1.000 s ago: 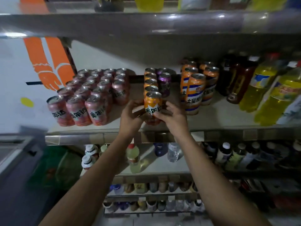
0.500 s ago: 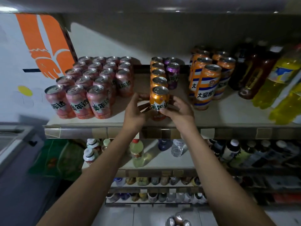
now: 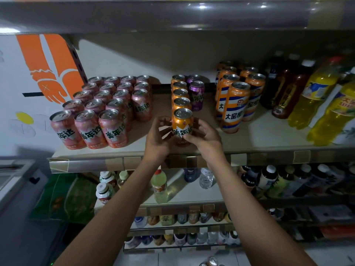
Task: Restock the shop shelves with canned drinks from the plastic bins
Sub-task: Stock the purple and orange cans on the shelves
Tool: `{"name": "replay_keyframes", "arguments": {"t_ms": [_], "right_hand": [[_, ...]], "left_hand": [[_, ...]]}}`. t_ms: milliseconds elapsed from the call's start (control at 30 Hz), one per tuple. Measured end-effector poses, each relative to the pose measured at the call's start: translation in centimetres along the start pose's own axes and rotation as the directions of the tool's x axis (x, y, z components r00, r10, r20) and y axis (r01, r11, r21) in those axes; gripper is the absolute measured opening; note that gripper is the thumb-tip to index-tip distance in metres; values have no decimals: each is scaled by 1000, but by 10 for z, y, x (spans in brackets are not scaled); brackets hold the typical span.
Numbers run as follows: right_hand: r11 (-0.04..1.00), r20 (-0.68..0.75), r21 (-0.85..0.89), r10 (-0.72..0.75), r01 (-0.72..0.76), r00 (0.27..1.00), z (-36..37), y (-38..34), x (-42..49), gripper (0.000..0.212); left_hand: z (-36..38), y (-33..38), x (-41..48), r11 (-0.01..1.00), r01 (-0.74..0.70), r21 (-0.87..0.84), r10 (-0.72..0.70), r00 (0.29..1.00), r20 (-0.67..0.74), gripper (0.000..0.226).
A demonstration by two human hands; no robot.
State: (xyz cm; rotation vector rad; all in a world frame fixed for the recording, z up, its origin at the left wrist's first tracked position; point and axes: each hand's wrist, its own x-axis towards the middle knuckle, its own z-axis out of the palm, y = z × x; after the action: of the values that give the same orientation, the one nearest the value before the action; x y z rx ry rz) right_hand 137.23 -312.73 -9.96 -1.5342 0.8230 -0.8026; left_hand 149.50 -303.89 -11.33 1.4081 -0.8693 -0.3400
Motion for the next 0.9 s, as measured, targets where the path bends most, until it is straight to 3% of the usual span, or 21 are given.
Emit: {"name": "replay_keyframes", "arguments": {"t_ms": [100, 167, 233, 300, 467, 567, 733, 900], "right_hand": [[995, -27, 88, -44, 46, 999, -7, 5, -9, 68], [984, -53, 150, -87, 94, 995, -22, 10, -18, 63], [976, -106, 184, -101, 119, 989, -42, 17, -26, 59], [970, -167, 196, -108, 141, 980, -67, 25, -36, 57], [971, -315, 148, -132, 186, 940, -136, 37, -69, 55], [978, -398, 100, -128, 182, 908, -175, 45, -88, 54], [986, -519, 63, -102, 157, 849, -232, 58, -129, 56], [993, -654, 37, -61, 112, 754, -280, 80, -183, 55]], "left_hand": [[3, 9, -16, 985, -96, 141, 119, 979, -166, 49], [15, 15, -32, 948, -213, 238, 259, 949, -181, 41], [38, 19, -45, 960, -239, 148, 251, 966, -67, 36], [67, 20, -54, 988, -156, -1, 155, 983, 95, 39], [139, 15, -65, 984, 46, -174, 15, 941, 337, 42], [176, 10, -78, 981, 67, -180, 16, 905, 426, 42], [236, 20, -112, 968, 123, -217, 26, 814, 580, 41], [297, 27, -155, 977, 133, -166, 34, 675, 737, 43]]}}
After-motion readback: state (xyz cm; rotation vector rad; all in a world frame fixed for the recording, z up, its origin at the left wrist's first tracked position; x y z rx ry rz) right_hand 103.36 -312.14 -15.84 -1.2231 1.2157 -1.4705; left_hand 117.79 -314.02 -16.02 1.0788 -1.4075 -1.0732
